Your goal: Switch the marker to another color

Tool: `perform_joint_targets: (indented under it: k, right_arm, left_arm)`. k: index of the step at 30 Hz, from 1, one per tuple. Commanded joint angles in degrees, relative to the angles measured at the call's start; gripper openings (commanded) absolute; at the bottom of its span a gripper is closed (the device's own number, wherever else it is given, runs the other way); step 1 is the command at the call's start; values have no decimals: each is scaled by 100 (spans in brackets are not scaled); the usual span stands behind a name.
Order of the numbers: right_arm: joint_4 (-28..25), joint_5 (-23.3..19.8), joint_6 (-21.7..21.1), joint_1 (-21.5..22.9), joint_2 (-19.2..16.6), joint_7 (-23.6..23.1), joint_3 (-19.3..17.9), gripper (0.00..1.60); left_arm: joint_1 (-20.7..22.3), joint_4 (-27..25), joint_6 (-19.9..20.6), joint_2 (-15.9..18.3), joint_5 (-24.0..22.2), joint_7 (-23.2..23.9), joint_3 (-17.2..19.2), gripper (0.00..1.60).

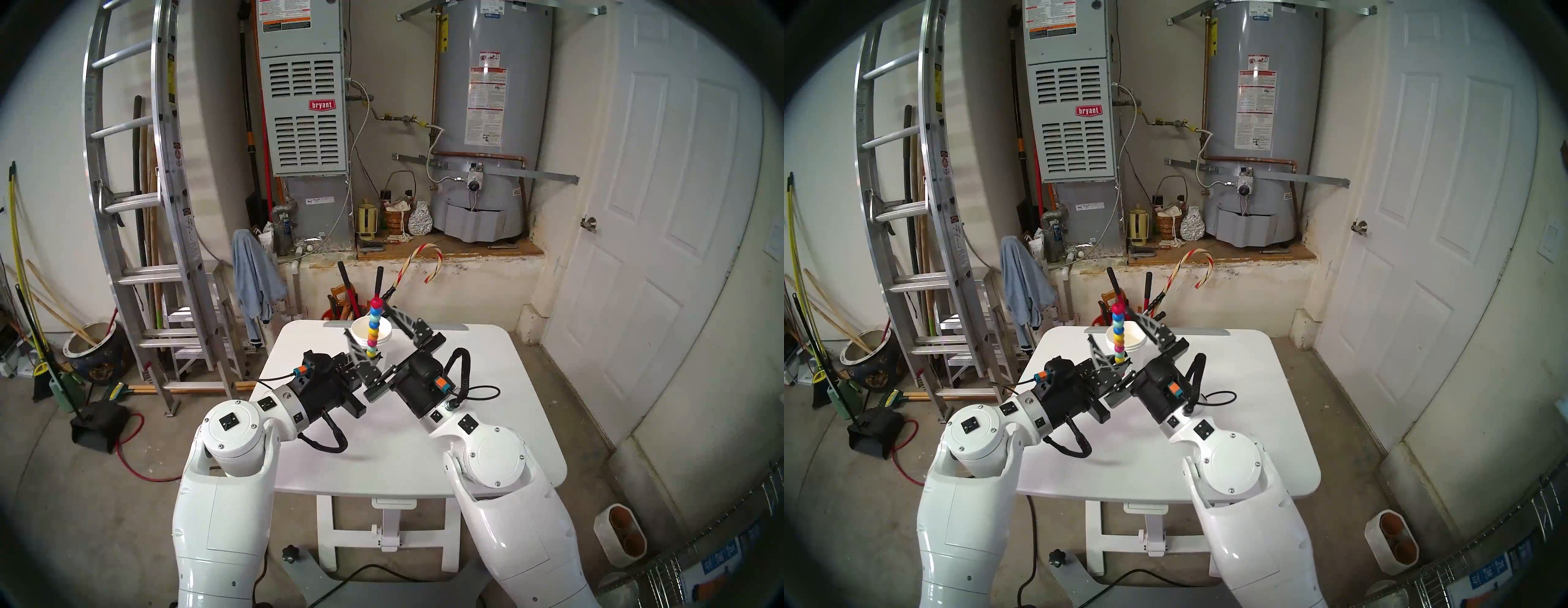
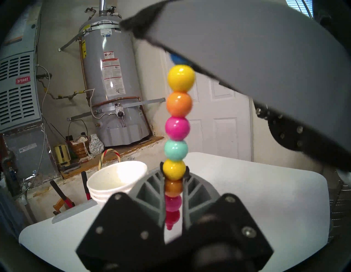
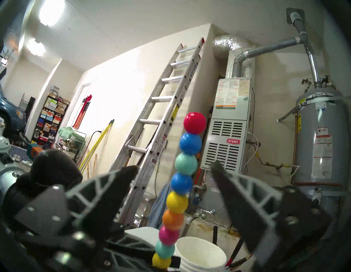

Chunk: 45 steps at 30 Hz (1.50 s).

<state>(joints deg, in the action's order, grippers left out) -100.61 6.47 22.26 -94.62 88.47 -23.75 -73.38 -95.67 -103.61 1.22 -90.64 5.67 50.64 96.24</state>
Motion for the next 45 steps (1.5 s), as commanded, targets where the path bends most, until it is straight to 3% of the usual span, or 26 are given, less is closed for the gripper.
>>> perform_joint_targets:
  k: [1,7,11,12,13,15,21,22,33,42,45]
  right_arm:
    - [-271,-211,8,8,57,15,-53,160]
    - [-433,-403,100,-14,93,75,-196,160]
    - [-645,-749,37,4,123,72,-310,160]
    - [-715,-1086,-85,1,123,31,-321,160]
    - [-775,-1099,-94,-1,134,20,-373,160]
    - [-892,-1535,-318,-29,148,-4,-446,160]
    - [-1383,-2310,-813,-266,-5,-38,-1036,160]
    - [-1526,-2521,-1134,-506,-247,-96,-1457,160]
    - [-1233,-2362,-956,-791,-446,-113,-1763,160]
    - [-875,-2386,-819,-1218,-529,-299,-2024,160]
    - [-721,-2300,-653,-1347,-553,-394,-2026,160]
  left_arm:
    - [94,-103,-84,-16,-37,-34,31,0]
    - [82,32,-132,10,-24,-70,55,0]
    - [66,130,-158,11,-27,-87,81,0]
    - [63,152,-172,18,-18,-89,85,0]
    - [60,172,-188,21,-15,-90,89,0]
    - [57,208,-227,24,-3,-102,98,0]
    - [127,279,-338,29,-44,-151,205,0]
    - [157,251,-446,3,-135,-145,260,0]
    - [255,120,-389,-47,-235,-139,286,0]
    - [649,8,-301,-149,-506,-193,246,0]
    - [962,117,-195,-182,-586,-390,171,0]
